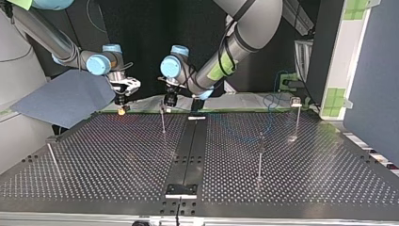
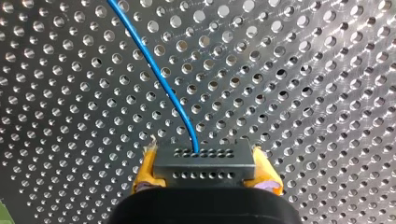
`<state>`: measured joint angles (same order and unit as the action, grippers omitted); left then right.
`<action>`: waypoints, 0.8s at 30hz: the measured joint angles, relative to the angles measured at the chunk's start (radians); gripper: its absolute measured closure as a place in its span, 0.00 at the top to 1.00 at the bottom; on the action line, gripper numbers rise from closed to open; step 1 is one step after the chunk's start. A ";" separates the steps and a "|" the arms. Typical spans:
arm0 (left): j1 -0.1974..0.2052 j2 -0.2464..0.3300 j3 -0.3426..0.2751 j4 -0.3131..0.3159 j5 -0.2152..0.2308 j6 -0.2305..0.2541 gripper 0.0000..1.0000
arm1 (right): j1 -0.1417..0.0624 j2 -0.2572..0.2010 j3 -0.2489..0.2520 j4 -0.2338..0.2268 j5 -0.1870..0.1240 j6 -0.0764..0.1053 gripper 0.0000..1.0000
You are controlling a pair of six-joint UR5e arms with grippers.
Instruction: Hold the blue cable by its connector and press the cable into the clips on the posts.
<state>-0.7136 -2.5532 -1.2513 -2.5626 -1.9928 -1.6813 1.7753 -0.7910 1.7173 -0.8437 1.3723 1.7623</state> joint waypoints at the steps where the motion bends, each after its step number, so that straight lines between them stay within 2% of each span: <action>1: 0.001 -0.002 0.000 -0.001 0.004 0.000 0.00 | 0.000 0.000 0.000 0.000 0.000 0.000 0.00; 8: 0.009 -0.035 0.000 -0.031 0.016 -0.001 0.00 | 0.000 0.000 -0.003 0.000 0.002 0.000 0.00; 15: 0.032 -0.039 0.005 -0.071 0.028 0.001 0.00 | -0.005 0.002 -0.007 -0.002 0.005 0.003 0.00; 24: 0.048 -0.039 0.017 -0.075 0.068 0.003 0.00 | -0.006 0.004 -0.024 0.002 0.003 0.007 0.00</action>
<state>-0.6653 -2.5922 -1.2340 -2.6372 -1.9248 -1.6782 1.7696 -0.7866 1.6936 -0.8412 1.3756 1.7688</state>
